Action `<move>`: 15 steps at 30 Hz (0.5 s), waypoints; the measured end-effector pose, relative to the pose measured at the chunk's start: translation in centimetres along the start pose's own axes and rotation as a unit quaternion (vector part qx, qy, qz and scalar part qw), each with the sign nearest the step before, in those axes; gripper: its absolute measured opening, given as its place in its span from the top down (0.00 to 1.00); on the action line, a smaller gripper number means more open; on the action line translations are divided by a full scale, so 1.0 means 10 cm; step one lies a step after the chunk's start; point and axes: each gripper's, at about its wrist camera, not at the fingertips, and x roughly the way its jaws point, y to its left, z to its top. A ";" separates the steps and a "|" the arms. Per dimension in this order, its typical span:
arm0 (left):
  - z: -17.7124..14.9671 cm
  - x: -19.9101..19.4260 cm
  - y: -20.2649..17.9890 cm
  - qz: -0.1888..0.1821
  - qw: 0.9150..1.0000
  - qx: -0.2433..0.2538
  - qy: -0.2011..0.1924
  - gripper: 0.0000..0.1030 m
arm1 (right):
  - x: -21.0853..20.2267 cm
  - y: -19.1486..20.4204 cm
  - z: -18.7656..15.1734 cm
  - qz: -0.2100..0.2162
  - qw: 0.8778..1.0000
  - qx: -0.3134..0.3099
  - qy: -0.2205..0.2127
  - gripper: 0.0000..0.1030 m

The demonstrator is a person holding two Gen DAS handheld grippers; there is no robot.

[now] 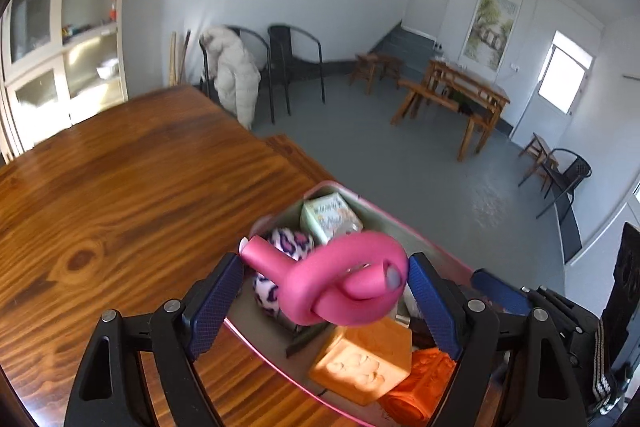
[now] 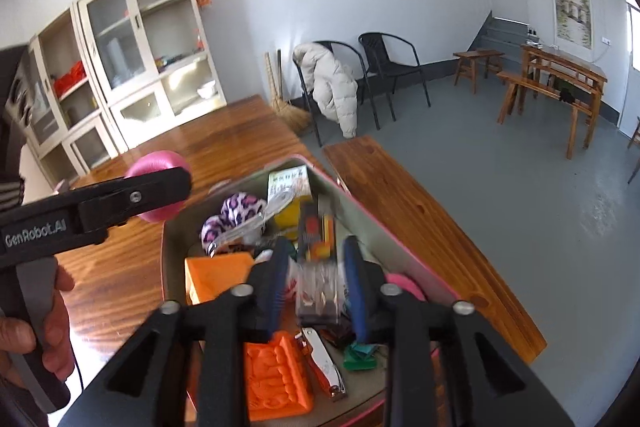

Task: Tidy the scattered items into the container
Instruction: 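Open the left tool over the pink tin to drop the pink knot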

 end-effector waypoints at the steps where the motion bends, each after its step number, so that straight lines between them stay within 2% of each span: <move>1: -0.02 0.02 0.04 -0.001 1.000 -0.007 0.006 0.17 | -0.01 -0.01 -0.03 -0.004 1.000 0.001 -0.003 0.27; 2: -0.05 0.04 0.09 0.000 1.000 -0.017 0.010 0.17 | -0.06 -0.03 -0.06 -0.008 1.000 0.004 -0.011 0.22; 7: -0.18 -0.07 0.32 0.017 0.998 -0.060 0.008 0.17 | -0.23 -0.13 -0.14 -0.018 0.999 0.020 -0.021 0.22; 12: -0.33 -0.39 0.34 0.067 0.996 -0.044 -0.030 0.17 | -0.36 -0.23 -0.20 -0.018 0.999 0.044 -0.016 0.22; 15: -0.40 -0.59 0.27 0.105 0.992 -0.019 -0.061 0.17 | -0.46 -0.24 -0.26 -0.015 0.999 0.040 -0.014 0.22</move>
